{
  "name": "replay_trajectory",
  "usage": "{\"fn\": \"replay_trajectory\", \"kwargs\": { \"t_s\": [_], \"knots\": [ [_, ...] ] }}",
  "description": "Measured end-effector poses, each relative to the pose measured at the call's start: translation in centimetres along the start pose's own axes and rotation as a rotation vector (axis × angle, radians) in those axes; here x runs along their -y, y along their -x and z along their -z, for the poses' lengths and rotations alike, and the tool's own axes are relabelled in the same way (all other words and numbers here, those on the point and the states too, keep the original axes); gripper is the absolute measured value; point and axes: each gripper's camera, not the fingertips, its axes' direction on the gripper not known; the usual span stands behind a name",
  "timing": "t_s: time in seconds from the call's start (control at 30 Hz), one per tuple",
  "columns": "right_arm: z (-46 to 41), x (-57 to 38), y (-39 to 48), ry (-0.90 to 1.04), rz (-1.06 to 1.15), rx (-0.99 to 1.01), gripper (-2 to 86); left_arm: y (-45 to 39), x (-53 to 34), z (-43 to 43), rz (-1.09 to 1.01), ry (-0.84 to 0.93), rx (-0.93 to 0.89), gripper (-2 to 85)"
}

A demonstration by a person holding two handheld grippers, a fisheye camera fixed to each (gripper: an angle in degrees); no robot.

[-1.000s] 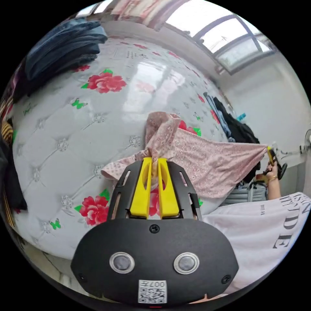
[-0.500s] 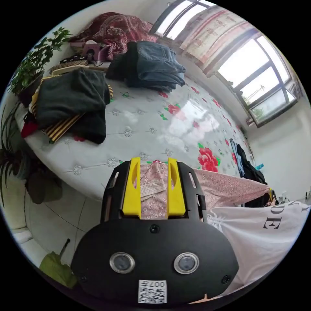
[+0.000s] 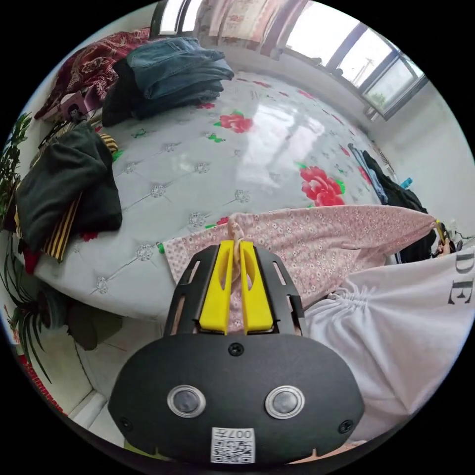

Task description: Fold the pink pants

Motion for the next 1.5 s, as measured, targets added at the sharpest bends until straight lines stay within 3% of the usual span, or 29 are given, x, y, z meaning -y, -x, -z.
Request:
{"fn": "replay_trajectory", "kwargs": {
  "t_s": [0.1,0.23,0.37,0.53,0.7,0.8,1.13,1.3,1.37,1.47,1.5],
  "knots": [
    [1.6,0.6,-0.9,-0.018,-0.016,0.027,-0.1,1.5,0.0,7.1,0.032,-0.200,-0.116,-0.3],
    [1.7,3.3,-0.5,-0.061,-0.013,0.077,-0.1,2.8,3.7,12.0,0.041,-0.388,-0.095,-0.3],
    [-1.7,8.9,1.5,-0.069,0.031,0.142,0.0,5.2,11.3,10.8,0.097,-0.413,-0.013,-0.1],
    [-12.6,17.5,7.2,-0.009,0.075,0.167,0.7,7.8,23.5,3.7,0.271,-0.344,0.035,2.0],
    [-22.7,17.8,8.7,0.176,0.047,0.162,3.8,7.6,27.1,-2.2,0.348,-0.178,0.204,9.7],
    [-25.5,13.7,7.1,0.276,0.059,0.170,5.7,7.3,24.5,-4.2,0.289,-0.095,0.274,10.3],
    [-22.9,0.4,-3.5,0.483,-0.033,-0.003,6.2,-1.9,3.0,-5.8,0.003,0.301,0.161,11.6],
    [-25.5,2.1,-4.6,0.457,-0.071,0.037,5.4,-6.5,0.9,-8.1,-0.200,0.449,0.308,16.4],
    [-27.4,2.5,-4.3,0.471,-0.072,0.064,4.8,-7.4,1.2,-7.9,-0.307,0.420,0.326,15.8],
    [-30.1,2.4,-2.9,0.542,-0.057,0.084,2.7,-6.0,2.5,-7.2,-0.326,0.434,0.290,13.2],
    [-30.4,2.4,-2.1,0.560,-0.040,0.090,1.7,-4.9,3.6,-6.8,-0.293,0.462,0.288,6.7]
  ]
}}
